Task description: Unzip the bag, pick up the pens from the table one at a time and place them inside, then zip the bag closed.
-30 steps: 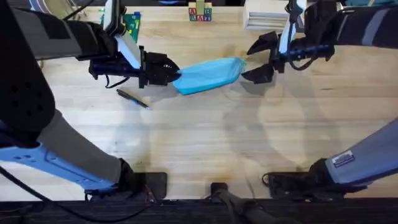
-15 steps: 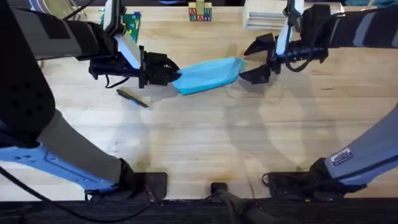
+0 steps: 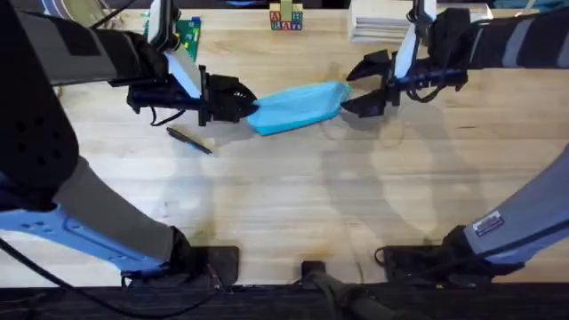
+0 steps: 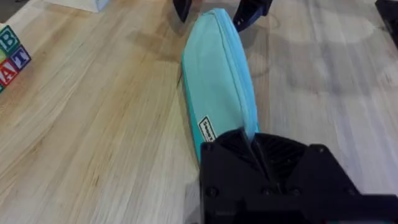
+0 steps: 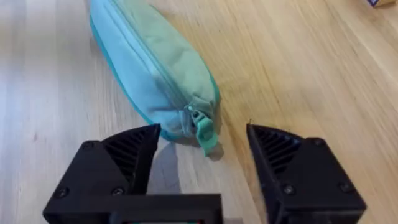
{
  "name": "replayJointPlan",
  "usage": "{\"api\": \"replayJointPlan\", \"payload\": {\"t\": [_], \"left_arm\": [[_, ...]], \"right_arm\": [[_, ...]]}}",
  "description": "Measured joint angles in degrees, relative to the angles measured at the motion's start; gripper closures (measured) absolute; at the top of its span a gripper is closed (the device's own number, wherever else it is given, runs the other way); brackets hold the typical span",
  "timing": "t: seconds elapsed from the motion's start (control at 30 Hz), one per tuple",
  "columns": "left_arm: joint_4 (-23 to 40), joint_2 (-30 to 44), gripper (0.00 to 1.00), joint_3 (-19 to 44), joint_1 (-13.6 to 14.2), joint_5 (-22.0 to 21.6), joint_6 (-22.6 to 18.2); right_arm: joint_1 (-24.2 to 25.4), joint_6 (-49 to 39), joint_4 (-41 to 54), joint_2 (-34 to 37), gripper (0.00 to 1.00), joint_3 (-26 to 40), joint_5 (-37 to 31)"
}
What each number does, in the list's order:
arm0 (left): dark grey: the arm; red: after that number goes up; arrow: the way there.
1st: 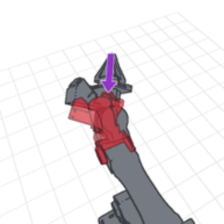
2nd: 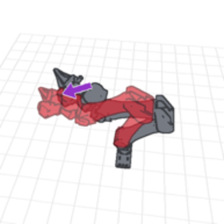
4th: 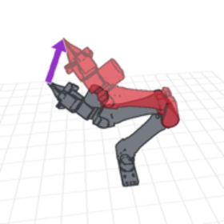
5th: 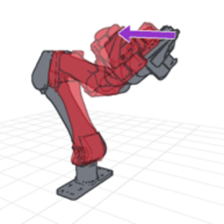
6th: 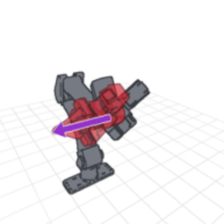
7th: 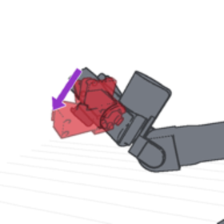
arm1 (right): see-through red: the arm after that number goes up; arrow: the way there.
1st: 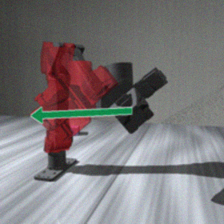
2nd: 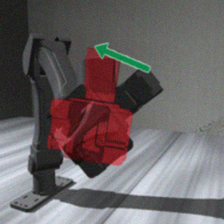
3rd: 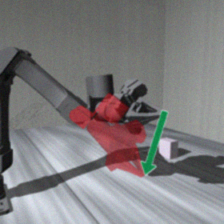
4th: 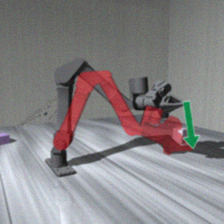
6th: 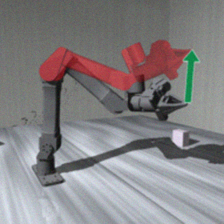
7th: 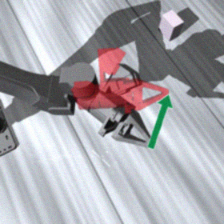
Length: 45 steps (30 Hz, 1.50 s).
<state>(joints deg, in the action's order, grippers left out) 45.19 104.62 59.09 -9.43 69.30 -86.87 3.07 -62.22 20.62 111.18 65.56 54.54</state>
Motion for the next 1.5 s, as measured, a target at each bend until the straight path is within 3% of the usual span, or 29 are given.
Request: {"api": "replayJointPlan", "payload": {"t": [0.43,0.87,0.93,1.0,1.2,1.37,1.5], "left_arm": [[0.0,0.0,0.958,0.0,0.0,0.0,0.0],[0.0,0.0,0.958,0.0,0.0,0.0,0.0],[0.0,0.0,0.958,0.0,0.0,0.0,0.0],[0.0,0.0,0.958,0.0,0.0,0.0,0.0],[0.2,0.0,0.958,0.0,0.0,0.0,0.0],[0.2,0.0,0.958,0.0,0.0,0.0,0.0],[0.2,0.0,0.958,0.0,0.0,0.0,0.0]], "right_arm": [[0.0,0.0,0.0,0.0,0.316,0.0,0.4],[0.0,0.0,0.0,0.0,0.351,0.0,0.4],[0.0,-0.3,0.0,0.0,0.451,0.0,0.5],[0.0,-0.3,0.4,0.0,0.681,0.0,0.9],[0.0,-0.4,0.2,0.0,0.728,0.0,1.0],[0.0,-0.4,0.4,0.0,0.946,0.0,1.2],[0.0,-0.4,0.3,0.0,0.967,0.0,1.3]]}}
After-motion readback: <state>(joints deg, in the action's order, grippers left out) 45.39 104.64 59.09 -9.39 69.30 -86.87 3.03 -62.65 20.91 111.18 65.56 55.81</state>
